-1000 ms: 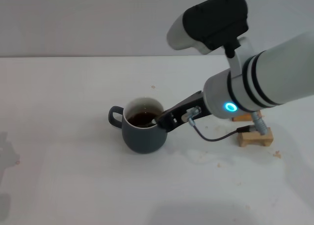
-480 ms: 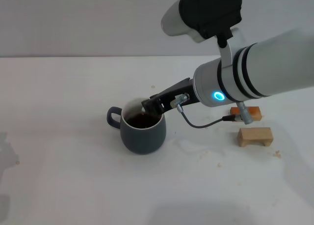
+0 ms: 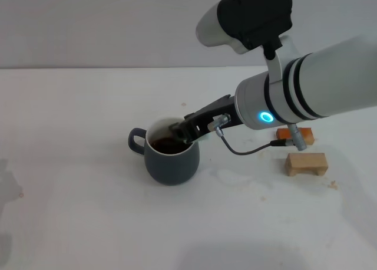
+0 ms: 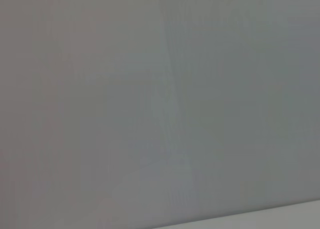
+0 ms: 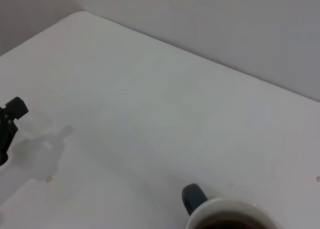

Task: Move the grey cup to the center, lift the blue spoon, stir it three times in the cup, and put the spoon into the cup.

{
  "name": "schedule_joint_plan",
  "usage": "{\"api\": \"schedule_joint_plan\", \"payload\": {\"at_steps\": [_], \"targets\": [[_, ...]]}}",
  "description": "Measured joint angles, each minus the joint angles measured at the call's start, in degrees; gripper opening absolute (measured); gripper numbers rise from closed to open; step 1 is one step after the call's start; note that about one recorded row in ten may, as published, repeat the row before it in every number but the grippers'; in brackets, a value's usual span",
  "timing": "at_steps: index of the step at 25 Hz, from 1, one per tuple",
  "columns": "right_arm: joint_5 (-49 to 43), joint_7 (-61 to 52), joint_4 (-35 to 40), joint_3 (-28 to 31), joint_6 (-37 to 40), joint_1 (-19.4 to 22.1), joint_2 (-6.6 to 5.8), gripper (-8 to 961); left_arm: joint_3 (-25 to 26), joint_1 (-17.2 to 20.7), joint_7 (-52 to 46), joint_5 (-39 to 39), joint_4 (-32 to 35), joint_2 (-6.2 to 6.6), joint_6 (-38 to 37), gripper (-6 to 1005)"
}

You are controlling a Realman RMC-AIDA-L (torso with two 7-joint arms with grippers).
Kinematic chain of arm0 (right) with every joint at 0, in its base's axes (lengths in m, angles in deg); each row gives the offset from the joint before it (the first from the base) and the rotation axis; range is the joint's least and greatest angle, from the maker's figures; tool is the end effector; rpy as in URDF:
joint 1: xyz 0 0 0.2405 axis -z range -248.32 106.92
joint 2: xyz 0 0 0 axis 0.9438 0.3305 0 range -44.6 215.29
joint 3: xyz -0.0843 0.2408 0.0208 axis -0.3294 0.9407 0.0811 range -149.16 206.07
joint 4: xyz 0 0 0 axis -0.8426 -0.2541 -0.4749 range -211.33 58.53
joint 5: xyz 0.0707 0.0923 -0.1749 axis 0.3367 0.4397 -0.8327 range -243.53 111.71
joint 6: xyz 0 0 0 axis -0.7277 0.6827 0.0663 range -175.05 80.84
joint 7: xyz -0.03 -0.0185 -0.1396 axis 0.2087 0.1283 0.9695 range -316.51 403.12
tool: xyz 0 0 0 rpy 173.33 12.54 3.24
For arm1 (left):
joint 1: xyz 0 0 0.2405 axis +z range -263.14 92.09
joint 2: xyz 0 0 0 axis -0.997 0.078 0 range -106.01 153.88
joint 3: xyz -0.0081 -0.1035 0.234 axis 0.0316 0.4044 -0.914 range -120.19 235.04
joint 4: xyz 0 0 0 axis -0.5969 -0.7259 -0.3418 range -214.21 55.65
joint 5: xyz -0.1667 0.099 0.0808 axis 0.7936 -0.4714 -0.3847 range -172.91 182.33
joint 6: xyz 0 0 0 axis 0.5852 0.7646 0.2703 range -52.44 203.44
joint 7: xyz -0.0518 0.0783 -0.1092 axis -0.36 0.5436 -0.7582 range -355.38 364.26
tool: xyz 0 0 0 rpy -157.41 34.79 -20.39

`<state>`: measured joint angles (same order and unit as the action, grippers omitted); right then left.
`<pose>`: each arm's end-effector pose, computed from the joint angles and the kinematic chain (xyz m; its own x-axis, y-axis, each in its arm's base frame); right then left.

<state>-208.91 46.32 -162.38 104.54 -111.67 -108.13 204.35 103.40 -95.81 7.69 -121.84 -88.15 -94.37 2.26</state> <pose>0.0650 0.3486 -0.0651 0.7980 -0.5863 -0.1392 -0.5863 -0.7022 -0.4038 -0.3953 0.2376 0.0041 0.8358 0.0366 0.5478 0.5460 0.0501 -0.8363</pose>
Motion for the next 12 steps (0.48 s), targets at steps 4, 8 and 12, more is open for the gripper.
{"api": "schedule_joint_plan", "payload": {"at_steps": [4, 8, 12], "targets": [[-1.9, 1.6, -4.6, 0.9, 2.4, 2.5, -0.01, 321, -0.1, 0.0, 0.0, 0.0, 0.0, 0.00, 0.0, -2], [-7.0, 2.9, -8.8, 0.2, 9.1, 5.8, 0.05, 322, 0.1, 0.0, 0.0, 0.0, -0.1, 0.00, -0.1, -2], [-16.5, 4.4, -11.6, -5.1, 29.7, 15.2, 0.09, 322, 0.1, 0.0, 0.0, 0.1, -0.3, 0.00, -0.1, -2]]}}
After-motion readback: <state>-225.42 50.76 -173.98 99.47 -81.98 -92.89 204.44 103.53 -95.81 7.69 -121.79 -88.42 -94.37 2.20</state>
